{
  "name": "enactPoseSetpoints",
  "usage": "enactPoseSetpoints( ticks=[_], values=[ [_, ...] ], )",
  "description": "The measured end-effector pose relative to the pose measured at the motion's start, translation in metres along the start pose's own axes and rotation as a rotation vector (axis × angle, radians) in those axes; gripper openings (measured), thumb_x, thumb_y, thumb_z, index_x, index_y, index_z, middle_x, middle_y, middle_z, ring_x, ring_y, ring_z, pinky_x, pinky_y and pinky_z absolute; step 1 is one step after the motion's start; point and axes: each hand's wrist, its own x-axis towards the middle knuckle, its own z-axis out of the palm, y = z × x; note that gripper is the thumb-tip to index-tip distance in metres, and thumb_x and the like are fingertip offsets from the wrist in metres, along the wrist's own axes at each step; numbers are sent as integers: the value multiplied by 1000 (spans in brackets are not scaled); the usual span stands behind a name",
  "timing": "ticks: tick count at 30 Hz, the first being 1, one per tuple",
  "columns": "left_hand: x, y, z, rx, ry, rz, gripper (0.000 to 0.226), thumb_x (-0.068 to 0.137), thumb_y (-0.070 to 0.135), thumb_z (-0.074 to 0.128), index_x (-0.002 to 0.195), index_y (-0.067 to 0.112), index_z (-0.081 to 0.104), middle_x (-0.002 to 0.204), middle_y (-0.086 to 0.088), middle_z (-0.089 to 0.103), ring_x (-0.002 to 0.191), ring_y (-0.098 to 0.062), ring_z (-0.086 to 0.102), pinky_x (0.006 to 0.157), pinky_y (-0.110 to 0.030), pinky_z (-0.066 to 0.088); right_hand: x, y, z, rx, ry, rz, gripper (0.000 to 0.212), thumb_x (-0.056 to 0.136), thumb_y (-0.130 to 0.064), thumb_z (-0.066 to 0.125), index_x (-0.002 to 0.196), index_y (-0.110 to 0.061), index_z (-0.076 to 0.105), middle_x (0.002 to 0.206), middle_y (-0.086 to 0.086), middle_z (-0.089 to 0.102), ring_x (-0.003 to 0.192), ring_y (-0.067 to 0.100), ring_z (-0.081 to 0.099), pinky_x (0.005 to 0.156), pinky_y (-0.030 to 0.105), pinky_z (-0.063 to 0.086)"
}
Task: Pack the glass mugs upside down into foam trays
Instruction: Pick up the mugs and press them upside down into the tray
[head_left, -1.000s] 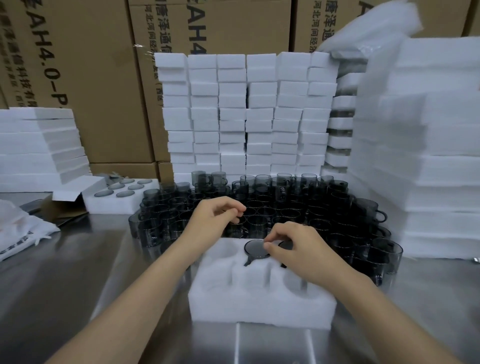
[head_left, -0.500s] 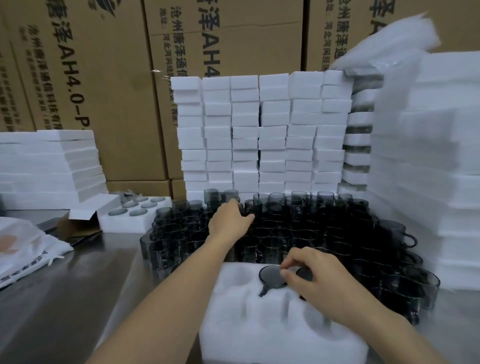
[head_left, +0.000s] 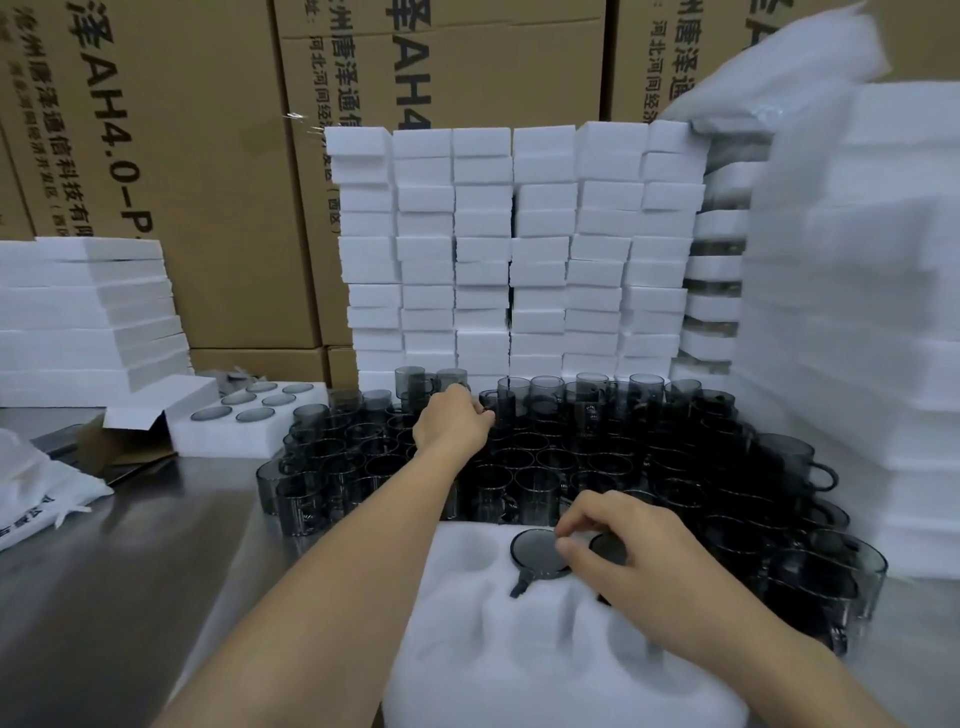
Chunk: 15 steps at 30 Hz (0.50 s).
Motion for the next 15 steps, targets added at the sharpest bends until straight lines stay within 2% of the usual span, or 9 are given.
enactPoseSetpoints(
  ticks=[3,6,8,10,13,15],
  values=[
    [-7,-2,-10,-142,-15,13,33,105,29,68,80,10,78,85,-5,77,85,-29,73,77,-37,59,-1,-1,0,29,0,18,4,99,-48,65,101,-44,66,103,-19,65,81,5,69,79,36,59],
    [-25,0,-30,-371,-36,23,31,106,26,67,84,8,81,83,-6,80,89,-22,77,86,-36,62,1,-5,-4,20,-34,69,6,97,-50,65,98,-45,68,101,-23,67,83,4,69,80,37,60],
    [-46,4,-44,-589,-42,14,21,105,26,69,89,17,79,85,-1,81,88,-15,79,81,-32,65,13,-9,-8,-41,-60,110,11,93,-54,63,93,-45,68,94,-28,70,80,2,70,79,37,61],
    [-69,7,-54,-755,-66,22,17,105,24,69,93,18,80,85,0,81,83,-11,79,71,-23,63,29,-11,-10,-15,-10,146,12,94,-52,65,90,-41,70,84,-22,74,77,3,70,79,36,60],
    [-104,12,-60,-959,-122,6,19,107,22,66,95,15,80,82,2,79,72,-5,75,66,-20,61,49,-20,-4,308,220,219,19,103,-38,57,92,-33,71,83,-8,78,75,13,73,75,36,55],
    [-121,15,-57,-1086,-153,-26,21,107,22,65,97,12,80,80,2,78,72,-6,73,66,-22,62,56,-27,2,570,358,276,25,108,-32,48,100,-31,71,93,5,79,72,18,73,70,34,51]
  ],
)
